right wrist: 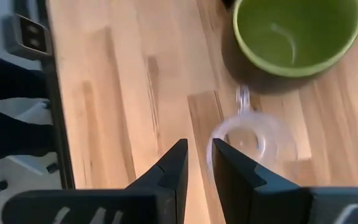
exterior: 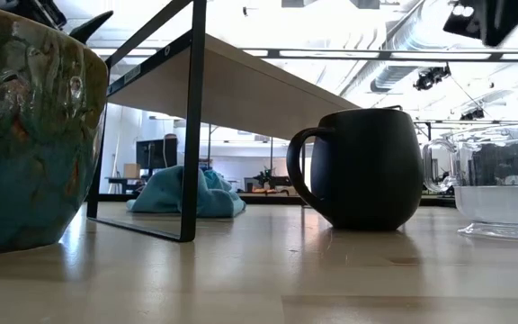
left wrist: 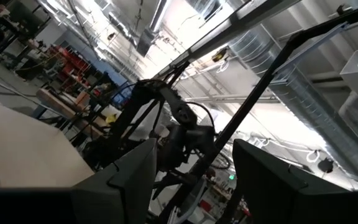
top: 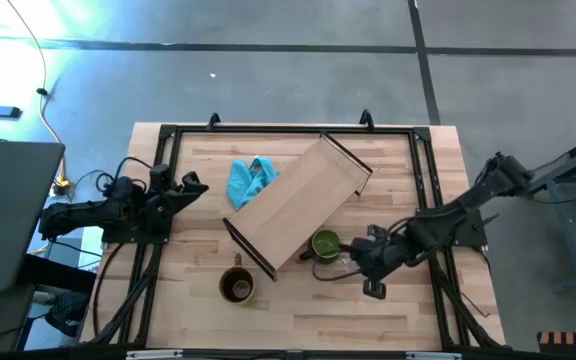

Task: Stack small to large cups/mugs on shelf
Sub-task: Put the transparent mug on the shelf

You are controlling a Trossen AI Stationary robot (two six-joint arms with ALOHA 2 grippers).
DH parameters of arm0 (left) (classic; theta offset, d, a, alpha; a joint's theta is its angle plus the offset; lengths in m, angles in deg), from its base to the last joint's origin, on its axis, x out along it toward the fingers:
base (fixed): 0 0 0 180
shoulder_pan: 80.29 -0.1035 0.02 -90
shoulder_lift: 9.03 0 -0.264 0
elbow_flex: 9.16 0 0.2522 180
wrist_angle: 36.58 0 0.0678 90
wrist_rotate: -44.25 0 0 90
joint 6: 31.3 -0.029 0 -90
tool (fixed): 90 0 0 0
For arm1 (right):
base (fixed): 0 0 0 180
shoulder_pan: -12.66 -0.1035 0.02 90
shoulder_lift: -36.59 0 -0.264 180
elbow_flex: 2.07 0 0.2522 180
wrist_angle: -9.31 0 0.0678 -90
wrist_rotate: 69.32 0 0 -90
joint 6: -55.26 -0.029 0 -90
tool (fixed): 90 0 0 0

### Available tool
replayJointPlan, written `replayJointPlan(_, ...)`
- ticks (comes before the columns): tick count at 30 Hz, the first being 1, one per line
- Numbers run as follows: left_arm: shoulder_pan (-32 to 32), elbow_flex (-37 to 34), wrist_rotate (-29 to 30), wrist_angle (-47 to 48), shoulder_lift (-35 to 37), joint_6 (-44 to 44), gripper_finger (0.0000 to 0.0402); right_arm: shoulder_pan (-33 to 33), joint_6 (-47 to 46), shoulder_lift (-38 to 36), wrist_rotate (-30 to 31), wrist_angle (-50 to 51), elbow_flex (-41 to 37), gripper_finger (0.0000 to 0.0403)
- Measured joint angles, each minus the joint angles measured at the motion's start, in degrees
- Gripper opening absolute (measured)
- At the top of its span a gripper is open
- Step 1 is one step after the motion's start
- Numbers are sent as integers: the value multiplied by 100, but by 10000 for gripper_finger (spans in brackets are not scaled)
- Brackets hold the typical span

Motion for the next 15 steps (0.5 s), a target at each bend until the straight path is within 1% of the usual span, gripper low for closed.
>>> replayJointPlan(5, 0, 0, 0, 124, 0, -1, 200, -93, -739, 310, 8, 186, 0, 64)
replayJointPlan(10, 0, 0, 0, 158, 0, -5, 200, -92, -1183, 549, 78, 181, 0, 64)
replayJointPlan(12, 0, 0, 0, 160, 0, -3, 200, -92, -1457, 604, 195, 244, 0, 64)
replayJointPlan(15, 0, 0, 0, 158, 0, -3, 200, -92, -2204, 612, 467, 557, 2, 64)
